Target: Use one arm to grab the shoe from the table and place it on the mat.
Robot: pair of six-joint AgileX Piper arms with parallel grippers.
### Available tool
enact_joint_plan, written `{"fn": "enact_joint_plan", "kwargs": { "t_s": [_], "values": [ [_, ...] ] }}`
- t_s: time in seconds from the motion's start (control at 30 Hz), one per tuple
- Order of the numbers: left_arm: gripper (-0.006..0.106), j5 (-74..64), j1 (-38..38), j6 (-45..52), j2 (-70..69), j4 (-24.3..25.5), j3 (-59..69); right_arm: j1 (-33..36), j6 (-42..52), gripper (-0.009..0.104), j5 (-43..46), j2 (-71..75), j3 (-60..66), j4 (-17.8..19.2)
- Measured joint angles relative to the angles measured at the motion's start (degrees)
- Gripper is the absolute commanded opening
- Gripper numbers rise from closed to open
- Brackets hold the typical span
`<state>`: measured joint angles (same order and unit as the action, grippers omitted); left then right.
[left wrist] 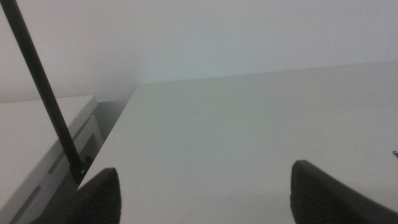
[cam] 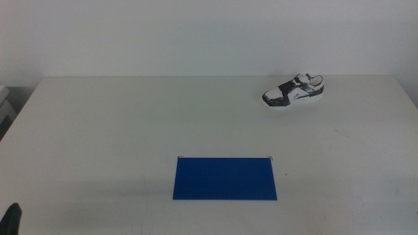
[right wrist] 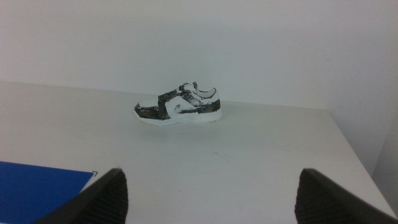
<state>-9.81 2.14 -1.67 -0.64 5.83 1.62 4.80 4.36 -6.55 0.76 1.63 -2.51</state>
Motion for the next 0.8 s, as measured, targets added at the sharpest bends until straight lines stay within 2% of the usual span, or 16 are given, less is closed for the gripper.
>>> {"fn": "enact_joint_plan", "kwargs": {
  "t_s": [0.27,0.8],
  "values": [
    [0.093,0.00,0.00,0.00,0.00,0.00,0.00,0.00,-0.83,0.094,-2.44,-4.28,-8.01,0.00],
    [0.093,0.00,0.00,0.00,0.00,0.00,0.00,0.00,-2.58,0.094,-19.17,-42.54,-37.45,0.40]
  ]
}}
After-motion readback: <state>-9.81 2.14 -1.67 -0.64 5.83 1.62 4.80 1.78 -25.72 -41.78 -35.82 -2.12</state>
